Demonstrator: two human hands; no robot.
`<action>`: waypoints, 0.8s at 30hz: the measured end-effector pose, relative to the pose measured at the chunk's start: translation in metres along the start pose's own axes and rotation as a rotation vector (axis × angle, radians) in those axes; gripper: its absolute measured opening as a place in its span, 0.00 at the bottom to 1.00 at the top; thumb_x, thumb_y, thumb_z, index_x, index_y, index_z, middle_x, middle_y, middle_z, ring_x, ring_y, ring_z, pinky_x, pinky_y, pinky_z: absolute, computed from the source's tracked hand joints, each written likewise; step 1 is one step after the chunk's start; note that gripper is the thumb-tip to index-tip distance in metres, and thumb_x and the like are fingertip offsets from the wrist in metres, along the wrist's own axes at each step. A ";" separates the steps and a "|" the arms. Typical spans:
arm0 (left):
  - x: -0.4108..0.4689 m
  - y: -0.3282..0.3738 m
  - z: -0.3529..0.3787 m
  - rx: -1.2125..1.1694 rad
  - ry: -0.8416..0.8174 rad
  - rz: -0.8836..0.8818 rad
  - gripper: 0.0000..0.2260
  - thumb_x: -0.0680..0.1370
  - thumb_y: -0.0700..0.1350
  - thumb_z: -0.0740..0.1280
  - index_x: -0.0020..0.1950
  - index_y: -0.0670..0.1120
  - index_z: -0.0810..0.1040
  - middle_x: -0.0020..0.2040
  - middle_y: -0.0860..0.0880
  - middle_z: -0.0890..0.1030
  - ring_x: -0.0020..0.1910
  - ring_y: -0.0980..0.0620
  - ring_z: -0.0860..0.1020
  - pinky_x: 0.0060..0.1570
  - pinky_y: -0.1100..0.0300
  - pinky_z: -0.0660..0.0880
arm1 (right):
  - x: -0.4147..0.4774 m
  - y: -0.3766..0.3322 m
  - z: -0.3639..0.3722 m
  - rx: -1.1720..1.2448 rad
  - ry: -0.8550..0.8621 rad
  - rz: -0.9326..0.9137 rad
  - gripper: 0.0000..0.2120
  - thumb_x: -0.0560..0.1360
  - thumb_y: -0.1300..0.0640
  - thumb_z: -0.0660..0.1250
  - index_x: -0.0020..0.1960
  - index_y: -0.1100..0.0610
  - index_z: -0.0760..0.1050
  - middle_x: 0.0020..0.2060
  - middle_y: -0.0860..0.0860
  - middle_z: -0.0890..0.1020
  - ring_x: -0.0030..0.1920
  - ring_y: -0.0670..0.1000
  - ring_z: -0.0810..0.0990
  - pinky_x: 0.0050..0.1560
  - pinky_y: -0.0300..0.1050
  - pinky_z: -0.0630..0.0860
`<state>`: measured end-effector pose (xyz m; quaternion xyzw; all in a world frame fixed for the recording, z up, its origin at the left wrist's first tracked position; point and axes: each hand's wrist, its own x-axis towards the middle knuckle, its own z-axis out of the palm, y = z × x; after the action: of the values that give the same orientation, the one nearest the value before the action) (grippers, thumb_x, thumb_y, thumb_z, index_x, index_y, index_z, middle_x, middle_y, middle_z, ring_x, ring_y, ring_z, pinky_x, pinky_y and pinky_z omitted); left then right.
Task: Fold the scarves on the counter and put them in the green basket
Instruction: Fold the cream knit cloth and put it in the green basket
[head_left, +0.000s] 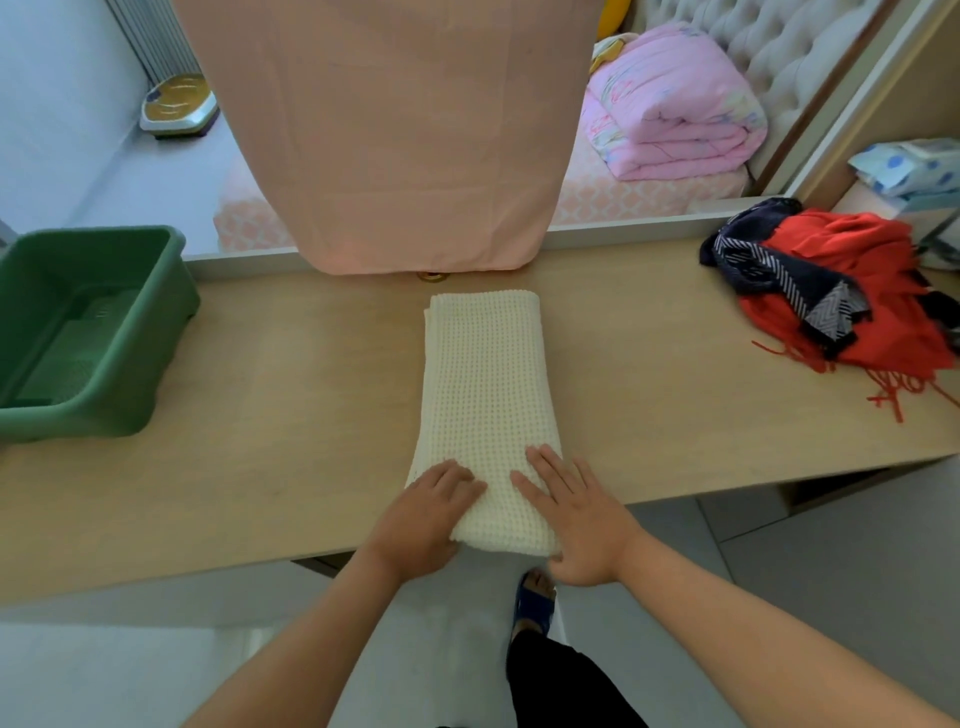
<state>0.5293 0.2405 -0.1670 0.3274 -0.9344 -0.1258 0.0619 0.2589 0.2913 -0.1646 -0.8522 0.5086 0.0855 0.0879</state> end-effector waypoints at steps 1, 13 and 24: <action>0.000 0.003 -0.008 -0.055 0.018 -0.030 0.26 0.70 0.48 0.70 0.67 0.47 0.72 0.62 0.48 0.74 0.60 0.47 0.74 0.55 0.54 0.76 | 0.000 -0.004 0.002 -0.032 0.005 0.001 0.56 0.67 0.36 0.66 0.80 0.51 0.35 0.78 0.58 0.34 0.78 0.57 0.32 0.75 0.63 0.37; 0.034 0.003 -0.124 -0.587 -0.055 -0.461 0.15 0.71 0.48 0.70 0.57 0.56 0.77 0.49 0.58 0.80 0.46 0.58 0.78 0.41 0.64 0.72 | -0.004 0.006 -0.093 0.593 0.403 0.212 0.23 0.65 0.49 0.70 0.58 0.44 0.69 0.43 0.41 0.78 0.38 0.45 0.78 0.36 0.38 0.69; 0.124 -0.075 -0.164 -0.609 -0.011 -0.707 0.14 0.76 0.49 0.70 0.62 0.51 0.77 0.56 0.53 0.78 0.56 0.50 0.77 0.54 0.56 0.71 | 0.101 0.068 -0.150 0.995 0.449 0.420 0.13 0.79 0.49 0.64 0.63 0.48 0.72 0.53 0.43 0.81 0.52 0.45 0.79 0.52 0.45 0.75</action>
<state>0.5102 0.0742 -0.0262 0.5919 -0.6865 -0.4095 0.1038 0.2548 0.1382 -0.0470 -0.5866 0.6517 -0.3309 0.3489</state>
